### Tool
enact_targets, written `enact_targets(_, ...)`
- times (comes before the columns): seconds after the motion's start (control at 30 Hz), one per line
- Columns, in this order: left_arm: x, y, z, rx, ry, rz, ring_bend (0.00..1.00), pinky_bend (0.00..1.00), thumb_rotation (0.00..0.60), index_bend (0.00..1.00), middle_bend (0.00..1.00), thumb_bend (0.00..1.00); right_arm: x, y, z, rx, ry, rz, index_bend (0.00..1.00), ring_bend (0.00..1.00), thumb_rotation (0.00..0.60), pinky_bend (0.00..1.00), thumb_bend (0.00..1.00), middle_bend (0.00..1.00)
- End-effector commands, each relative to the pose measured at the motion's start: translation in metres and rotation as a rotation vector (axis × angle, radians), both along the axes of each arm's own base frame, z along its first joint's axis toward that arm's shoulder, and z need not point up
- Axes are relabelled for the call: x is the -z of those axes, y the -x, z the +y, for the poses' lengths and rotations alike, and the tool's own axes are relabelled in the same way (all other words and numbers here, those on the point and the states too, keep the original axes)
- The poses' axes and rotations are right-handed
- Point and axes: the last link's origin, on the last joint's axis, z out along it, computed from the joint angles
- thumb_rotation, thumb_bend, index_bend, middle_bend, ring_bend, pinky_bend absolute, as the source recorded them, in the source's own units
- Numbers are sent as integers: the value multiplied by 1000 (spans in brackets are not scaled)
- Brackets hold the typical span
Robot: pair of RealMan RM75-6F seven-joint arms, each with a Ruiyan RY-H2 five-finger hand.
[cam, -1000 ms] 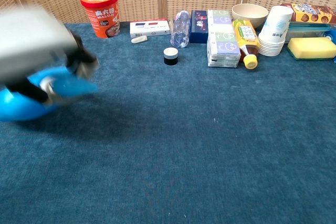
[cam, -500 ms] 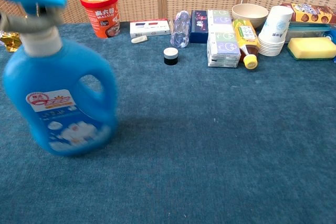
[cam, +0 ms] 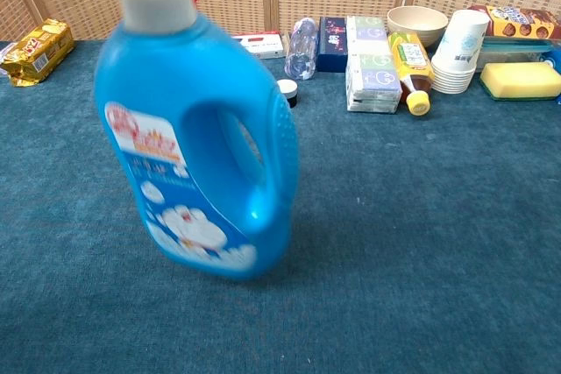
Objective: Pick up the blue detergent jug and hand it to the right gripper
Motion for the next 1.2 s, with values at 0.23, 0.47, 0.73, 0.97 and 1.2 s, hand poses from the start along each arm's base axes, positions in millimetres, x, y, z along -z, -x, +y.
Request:
enact_targets(0.23, 9, -46, 15, 62, -43, -42, 523, 677, 600, 716, 639, 456, 2, -8, -6, -7, -92, -60, 0, 0, 600, 0, 0, 0)
enact_targets(0.47, 12, -76, 23, 75, -69, -75, 525, 677, 600, 716, 639, 455, 3, -13, -1, -33, -129, -85, 0, 0, 600, 0, 0, 0)
enact_targets(0.73, 1, -104, 38, 93, -142, -85, 525, 677, 600, 716, 639, 453, -4, -13, 8, -27, -176, -201, 0, 0, 600, 0, 0, 0)
enact_targets(0.97, 1, -116, 51, 75, -118, -84, 526, 677, 600, 716, 639, 453, -10, -31, 15, -76, -208, -302, 0, 0, 600, 0, 0, 0)
enact_targets(1.2, 4, -119, 67, 51, -118, -78, 526, 677, 600, 716, 639, 452, 2, -59, 1, -107, -254, -283, 0, 0, 600, 0, 0, 0)
